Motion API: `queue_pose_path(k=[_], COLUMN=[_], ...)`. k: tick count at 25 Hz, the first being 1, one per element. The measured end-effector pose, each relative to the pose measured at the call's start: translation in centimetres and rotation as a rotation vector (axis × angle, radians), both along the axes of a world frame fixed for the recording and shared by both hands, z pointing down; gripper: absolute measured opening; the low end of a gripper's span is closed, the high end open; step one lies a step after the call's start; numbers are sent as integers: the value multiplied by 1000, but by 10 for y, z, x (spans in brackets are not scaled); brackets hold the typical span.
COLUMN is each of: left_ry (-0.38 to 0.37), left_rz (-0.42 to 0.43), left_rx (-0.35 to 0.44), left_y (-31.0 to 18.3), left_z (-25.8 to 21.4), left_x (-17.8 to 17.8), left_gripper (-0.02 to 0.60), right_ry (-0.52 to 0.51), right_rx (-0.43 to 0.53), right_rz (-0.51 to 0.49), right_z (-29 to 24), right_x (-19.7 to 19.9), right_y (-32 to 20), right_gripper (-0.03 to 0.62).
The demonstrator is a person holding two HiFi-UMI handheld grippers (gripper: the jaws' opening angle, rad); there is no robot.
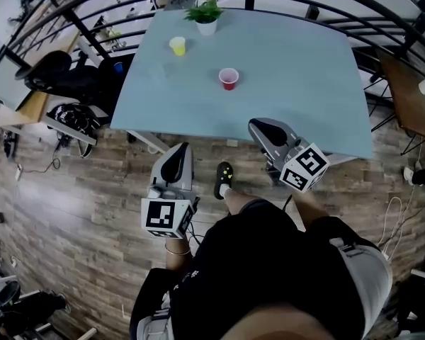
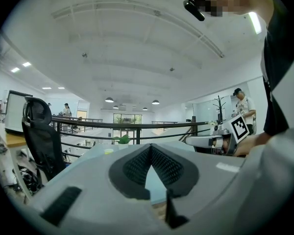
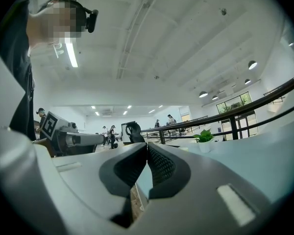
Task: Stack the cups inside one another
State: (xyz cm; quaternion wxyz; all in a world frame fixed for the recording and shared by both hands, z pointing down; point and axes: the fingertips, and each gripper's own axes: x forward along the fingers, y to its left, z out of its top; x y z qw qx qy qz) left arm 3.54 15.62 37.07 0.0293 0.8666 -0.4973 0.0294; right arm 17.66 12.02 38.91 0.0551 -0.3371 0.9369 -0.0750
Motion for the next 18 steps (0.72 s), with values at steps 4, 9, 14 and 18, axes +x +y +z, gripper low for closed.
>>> queue_pose_path(k=[4,9,14,18], left_ry=[-14,-25,-31,-34], left_rz=[-16,-7,-3,-4], left_rx=[-11,-20,-27,-29], left_y=[-28,-60,-90,-111], left_z=[3,7,5,4], left_x=[-18,-24,-37,-46], left_gripper=[-8,-9,-9,-8], right_ry=[-7,-15,-18,-17], right_rx=[-14,-33,-43,-49], right_rz=[0,10,24,33], right_z=[6,15,16,19], right_x=[-13,-19,-29,-36], right_y=[-29,-61,-93,-114], right_gripper=[2,2,2,2])
